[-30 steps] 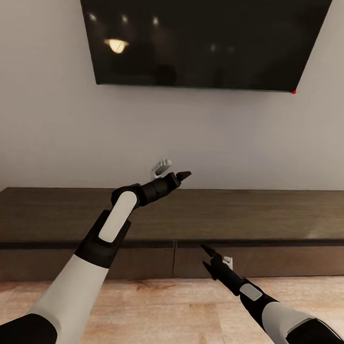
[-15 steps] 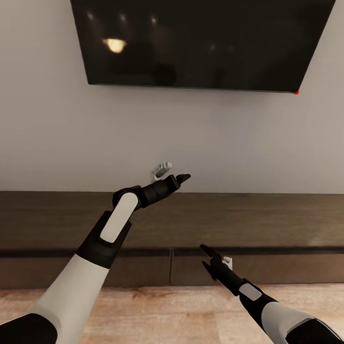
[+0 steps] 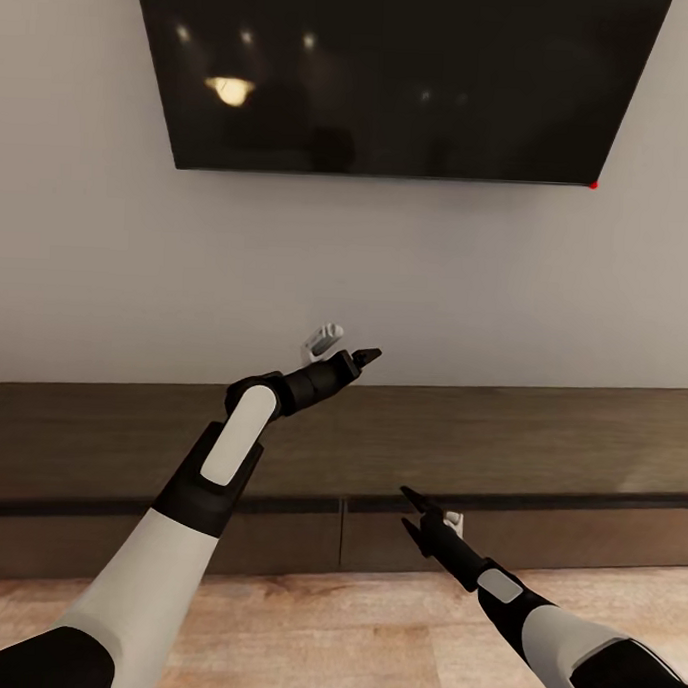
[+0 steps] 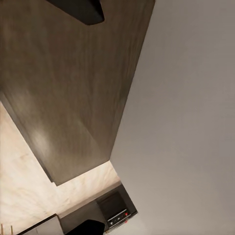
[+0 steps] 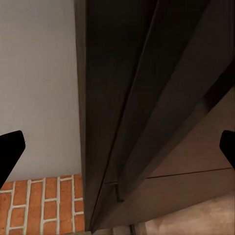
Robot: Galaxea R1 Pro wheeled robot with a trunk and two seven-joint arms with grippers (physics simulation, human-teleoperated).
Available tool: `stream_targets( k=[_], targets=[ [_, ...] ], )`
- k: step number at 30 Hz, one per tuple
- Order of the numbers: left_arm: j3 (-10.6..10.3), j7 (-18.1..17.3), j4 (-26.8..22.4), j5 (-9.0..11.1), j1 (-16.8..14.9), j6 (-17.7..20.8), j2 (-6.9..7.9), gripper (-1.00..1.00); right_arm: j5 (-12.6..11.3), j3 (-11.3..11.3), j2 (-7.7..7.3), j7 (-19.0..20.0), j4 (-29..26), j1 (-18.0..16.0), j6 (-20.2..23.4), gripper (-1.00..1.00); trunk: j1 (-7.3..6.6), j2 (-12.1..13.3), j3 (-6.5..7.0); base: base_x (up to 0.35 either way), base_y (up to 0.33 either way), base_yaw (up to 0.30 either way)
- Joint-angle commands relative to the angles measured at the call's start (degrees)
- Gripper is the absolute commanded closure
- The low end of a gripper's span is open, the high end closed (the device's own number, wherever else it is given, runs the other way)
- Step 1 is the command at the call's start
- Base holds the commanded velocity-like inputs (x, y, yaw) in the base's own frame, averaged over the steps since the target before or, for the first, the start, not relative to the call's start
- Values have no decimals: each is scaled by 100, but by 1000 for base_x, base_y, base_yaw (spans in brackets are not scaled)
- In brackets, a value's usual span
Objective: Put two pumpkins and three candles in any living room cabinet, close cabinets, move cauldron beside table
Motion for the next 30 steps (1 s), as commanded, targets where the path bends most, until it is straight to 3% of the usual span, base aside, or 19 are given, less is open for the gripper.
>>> stream_targets(
  k=[1, 30],
  targets=[
    [-1, 54, -5, 61, -3, 11, 0, -100, -61, 36, -2, 9, 1, -3, 49, -100, -1, -2, -5, 0, 0, 0],
    [-6, 54, 116, 52, -3, 1, -8, -100, -61, 45, -2, 42, -7, -1, -21, -100, 1, -3, -27, -38, 0, 0]
  ],
)
